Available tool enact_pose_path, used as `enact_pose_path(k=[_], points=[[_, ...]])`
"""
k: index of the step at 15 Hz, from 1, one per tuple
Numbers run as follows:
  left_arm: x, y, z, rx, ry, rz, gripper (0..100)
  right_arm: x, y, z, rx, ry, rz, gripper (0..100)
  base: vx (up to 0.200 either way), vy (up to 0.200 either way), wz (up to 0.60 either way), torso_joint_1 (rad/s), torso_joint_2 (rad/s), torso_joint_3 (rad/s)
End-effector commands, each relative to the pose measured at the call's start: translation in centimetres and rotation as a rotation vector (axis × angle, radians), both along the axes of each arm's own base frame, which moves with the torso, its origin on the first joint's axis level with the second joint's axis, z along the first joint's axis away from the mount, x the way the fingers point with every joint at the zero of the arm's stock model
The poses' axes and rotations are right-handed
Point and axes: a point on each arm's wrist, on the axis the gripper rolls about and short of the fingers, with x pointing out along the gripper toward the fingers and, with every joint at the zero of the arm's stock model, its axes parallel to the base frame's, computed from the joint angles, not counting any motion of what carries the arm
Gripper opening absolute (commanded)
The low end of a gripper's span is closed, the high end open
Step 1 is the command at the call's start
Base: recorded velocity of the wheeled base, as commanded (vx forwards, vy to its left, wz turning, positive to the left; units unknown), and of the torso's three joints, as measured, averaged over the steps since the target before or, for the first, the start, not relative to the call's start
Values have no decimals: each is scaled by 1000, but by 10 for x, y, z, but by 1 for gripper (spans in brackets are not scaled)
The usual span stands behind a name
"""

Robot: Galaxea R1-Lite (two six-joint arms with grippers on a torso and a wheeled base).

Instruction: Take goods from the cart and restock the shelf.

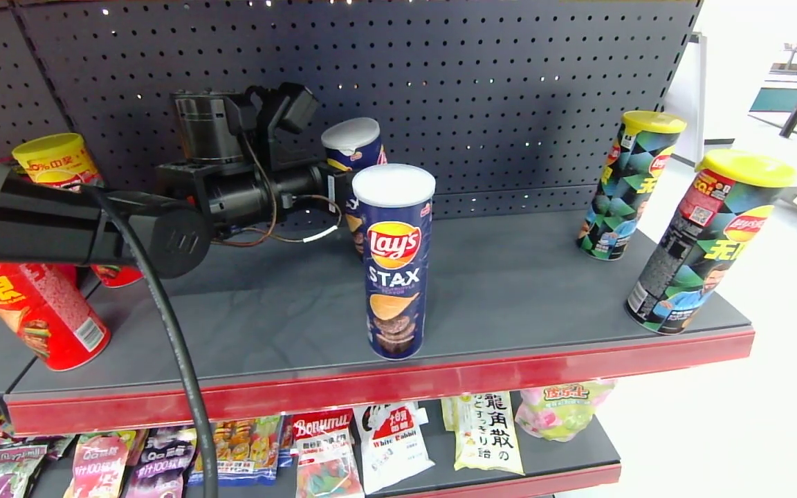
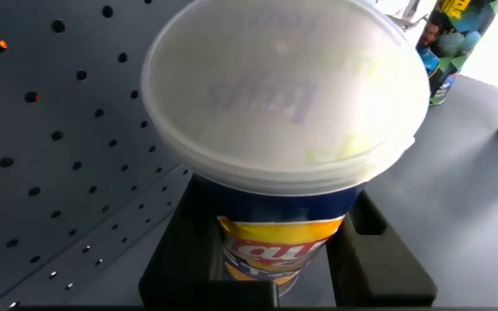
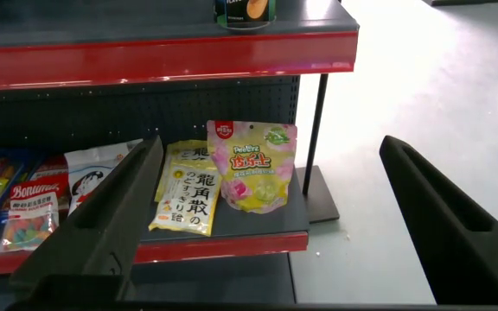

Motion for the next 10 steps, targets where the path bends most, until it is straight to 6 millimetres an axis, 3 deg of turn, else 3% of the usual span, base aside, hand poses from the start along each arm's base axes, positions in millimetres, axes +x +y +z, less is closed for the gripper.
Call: enact_pose_path(k=[1, 4, 5, 10], points=[[-1, -3, 0, 0, -1, -8, 0, 0, 0, 0, 0, 1, 0, 100, 0, 0, 0, 0, 0, 0], [-2, -4, -2, 4, 5, -12, 0, 0, 0, 0, 0, 1, 0, 100, 0, 0, 0, 0, 0, 0], [-2, -4, -1, 1, 7, -11, 100, 0, 0, 0, 0, 1, -1, 100, 0, 0, 0, 0, 0, 0], [-3, -3, -1, 2, 19, -9, 100, 0, 0, 0, 0, 1, 0, 100, 0, 0, 0, 0, 0, 0]])
